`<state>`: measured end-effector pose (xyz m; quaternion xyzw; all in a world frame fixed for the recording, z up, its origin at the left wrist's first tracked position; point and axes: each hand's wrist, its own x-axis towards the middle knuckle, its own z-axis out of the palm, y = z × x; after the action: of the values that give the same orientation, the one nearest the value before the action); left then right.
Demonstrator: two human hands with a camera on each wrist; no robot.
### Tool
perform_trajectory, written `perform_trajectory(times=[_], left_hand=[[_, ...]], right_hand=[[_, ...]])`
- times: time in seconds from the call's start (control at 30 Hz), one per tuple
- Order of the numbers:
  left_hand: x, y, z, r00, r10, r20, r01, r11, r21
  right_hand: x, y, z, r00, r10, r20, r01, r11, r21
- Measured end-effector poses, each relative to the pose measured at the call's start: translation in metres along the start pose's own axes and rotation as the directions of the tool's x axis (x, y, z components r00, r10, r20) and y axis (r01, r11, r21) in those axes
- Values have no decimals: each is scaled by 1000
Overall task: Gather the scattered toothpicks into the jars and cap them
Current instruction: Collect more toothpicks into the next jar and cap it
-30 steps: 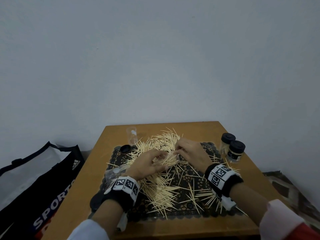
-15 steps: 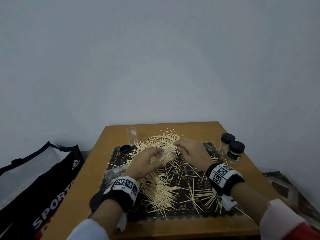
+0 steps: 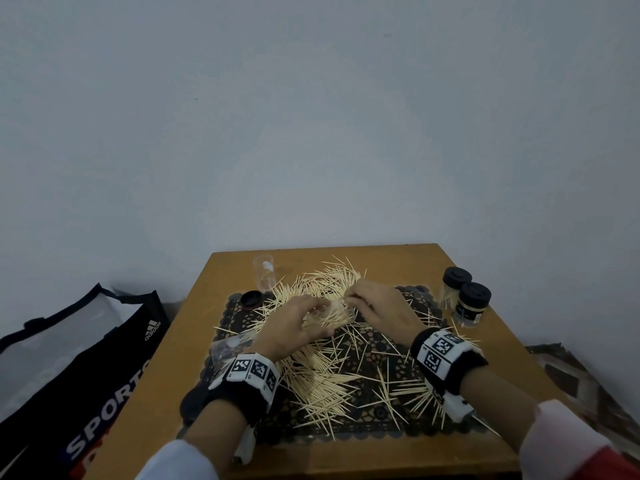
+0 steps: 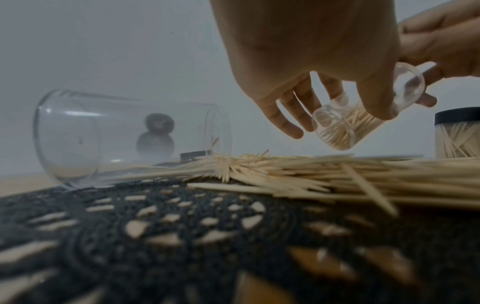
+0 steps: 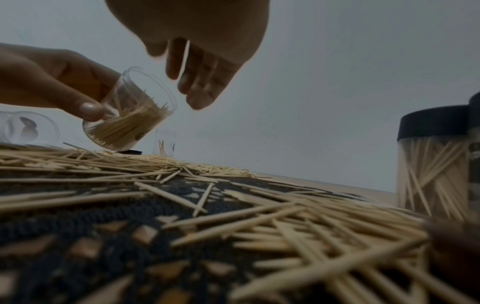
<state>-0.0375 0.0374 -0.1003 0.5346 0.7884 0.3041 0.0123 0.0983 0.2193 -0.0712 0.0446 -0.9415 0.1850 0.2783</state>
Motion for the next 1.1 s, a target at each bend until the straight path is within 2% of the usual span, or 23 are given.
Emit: perform_trajectory(times=[0.07, 0.17, 0.2, 0.33, 0.5, 0.6, 0.87, 0.93, 1.0, 1.03, 1.1], left_hand=[[0, -1, 1, 1000, 6, -4, -6, 1000, 19], [0, -1, 0, 999, 26, -31, -25, 999, 27], [0, -1, 0, 998, 35, -43, -34, 999, 31], [0, 1, -3, 993, 66, -99, -60, 996, 61], [0, 1, -3, 990, 86, -116, -75, 993, 93], [0, 0, -2, 988, 95, -122, -83, 991, 104], [0, 1, 0, 993, 79, -84, -66, 987, 147], [0, 2, 0, 995, 56, -78, -39, 977, 208], [-1, 2, -2, 993, 3, -119, 25, 971, 240], [-1, 1, -3, 987, -45, -157, 82, 968, 236], [-2, -1, -7, 961, -139, -238, 193, 956, 221]], right_hand=[[0, -3, -2, 996, 89, 28, -90, 995, 45], [-3, -3, -1, 973, 121, 196, -126, 992, 17], [-3, -2, 0, 968, 128, 217, -135, 991, 17], [-1, 2, 6, 985, 134, 106, -127, 989, -71], [-2, 3, 0, 975, 179, 129, -188, 980, 62], [-2, 2, -1, 954, 235, 186, -273, 937, 216], [-2, -6, 1, 951, 165, 261, -260, 884, 389], [0, -7, -1, 939, 175, 297, -271, 908, 320], [4, -4, -2, 913, 252, 320, -301, 947, 113], [8, -1, -4, 892, 317, 321, -340, 940, 18], [18, 7, -7, 837, 451, 310, -455, 888, -65]])
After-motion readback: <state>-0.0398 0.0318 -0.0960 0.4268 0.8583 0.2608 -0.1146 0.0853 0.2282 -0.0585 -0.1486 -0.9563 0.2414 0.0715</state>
